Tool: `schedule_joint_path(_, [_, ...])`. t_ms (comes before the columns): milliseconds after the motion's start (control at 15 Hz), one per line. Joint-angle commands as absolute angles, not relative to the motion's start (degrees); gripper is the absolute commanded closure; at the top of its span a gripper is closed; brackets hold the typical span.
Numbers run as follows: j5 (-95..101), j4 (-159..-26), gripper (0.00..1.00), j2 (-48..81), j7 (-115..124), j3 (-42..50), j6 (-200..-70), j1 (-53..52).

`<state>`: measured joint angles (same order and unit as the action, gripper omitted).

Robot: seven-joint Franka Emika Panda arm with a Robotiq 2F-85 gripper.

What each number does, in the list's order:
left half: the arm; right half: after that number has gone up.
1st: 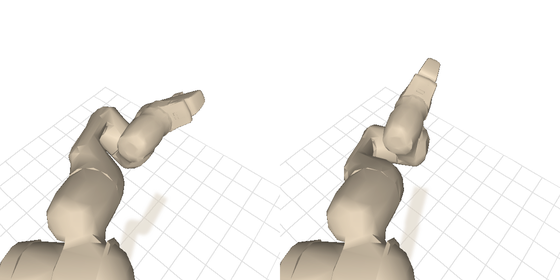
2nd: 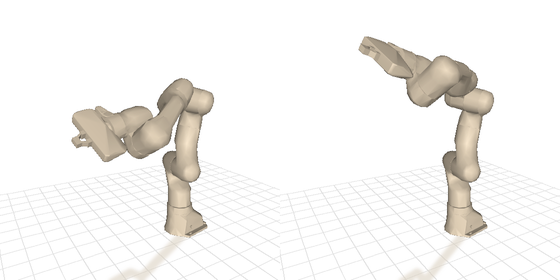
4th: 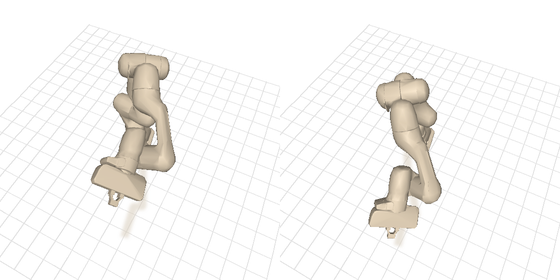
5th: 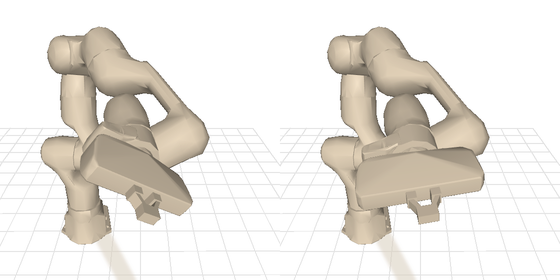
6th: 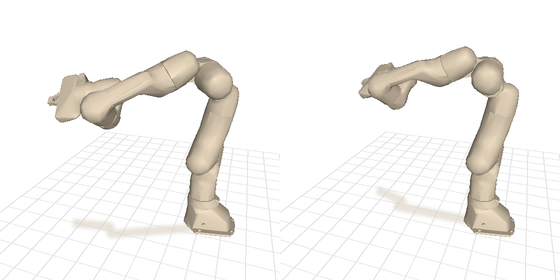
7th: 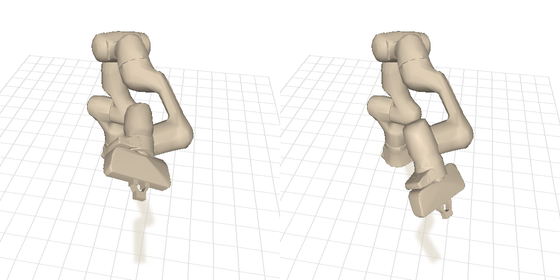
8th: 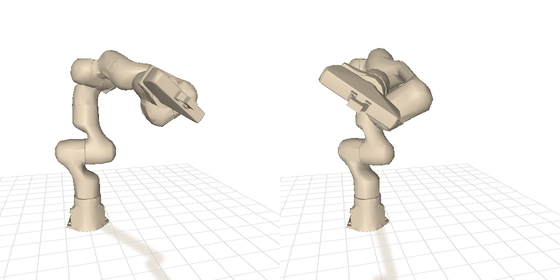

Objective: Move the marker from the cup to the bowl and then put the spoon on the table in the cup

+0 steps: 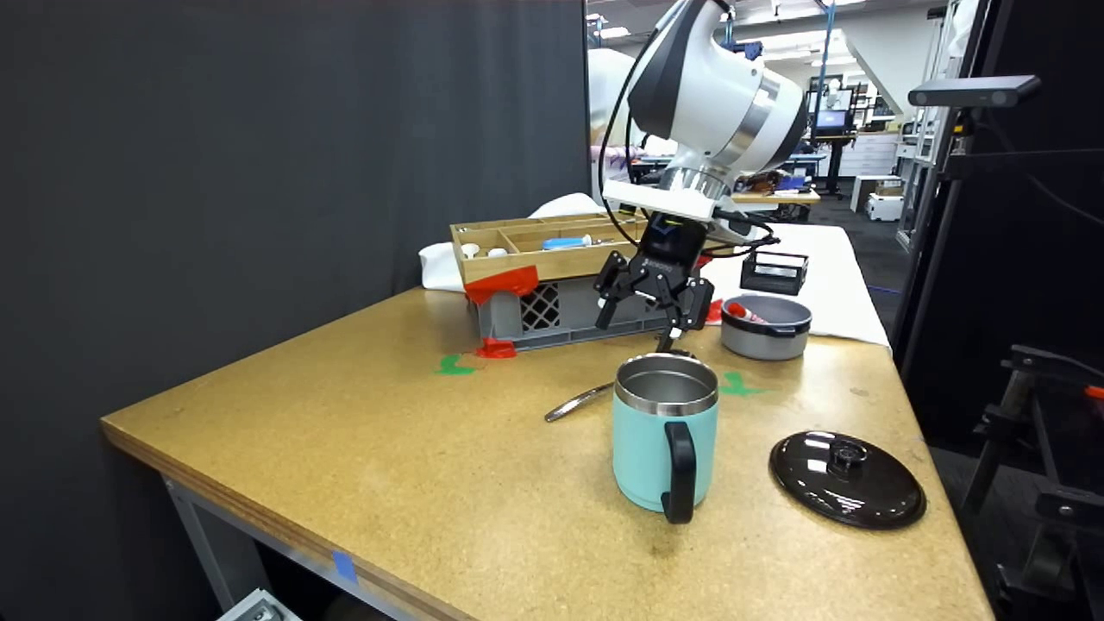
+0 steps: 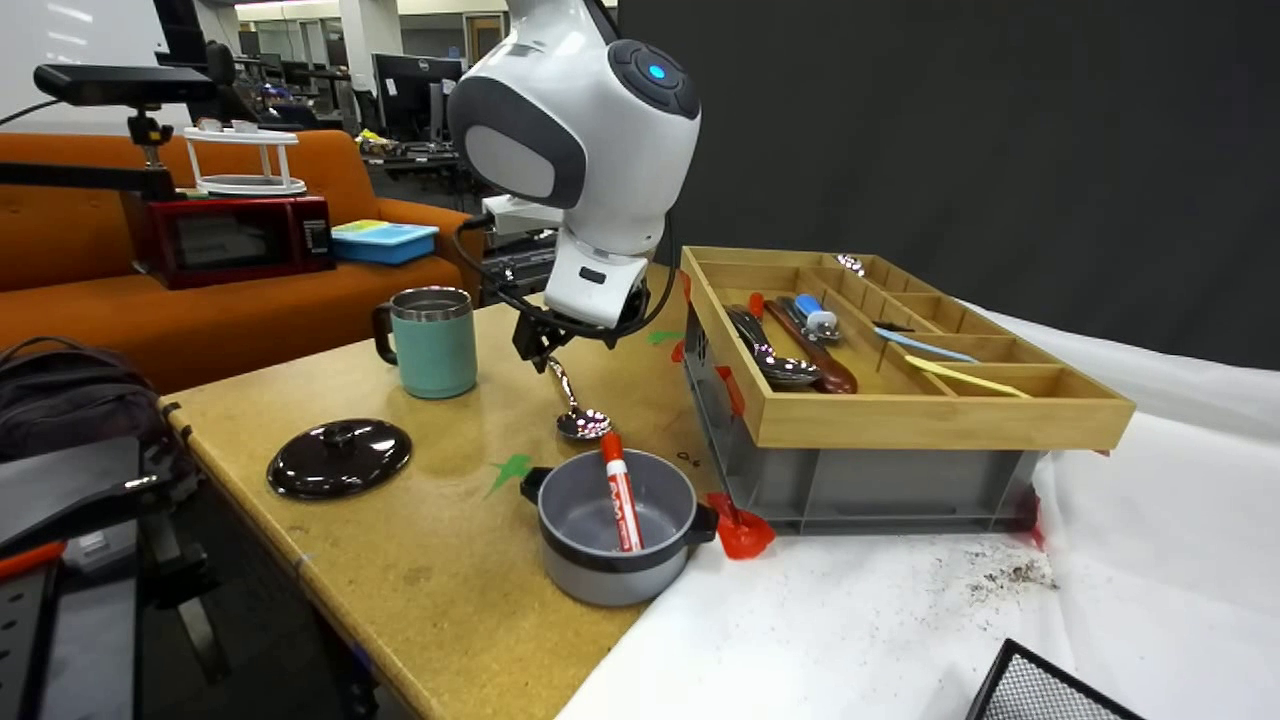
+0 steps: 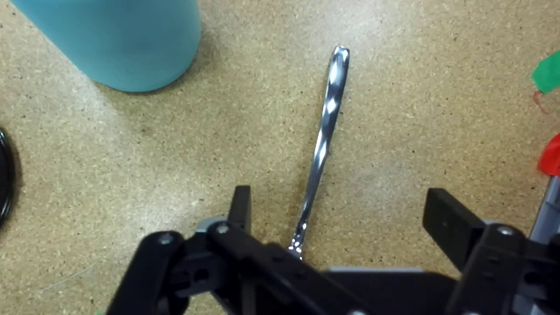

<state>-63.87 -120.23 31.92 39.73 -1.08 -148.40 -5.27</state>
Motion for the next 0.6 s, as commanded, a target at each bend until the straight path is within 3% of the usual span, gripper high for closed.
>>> schedule_joint_path(0, [-63.82, -120.19, 0.00, 31.89, 39.82, -0.88, -148.26, -5.43])
schedule_joint_path(533, [-68.57, -117.27, 0.00, 37.29, 44.50, -1.40, -154.32, -6.15])
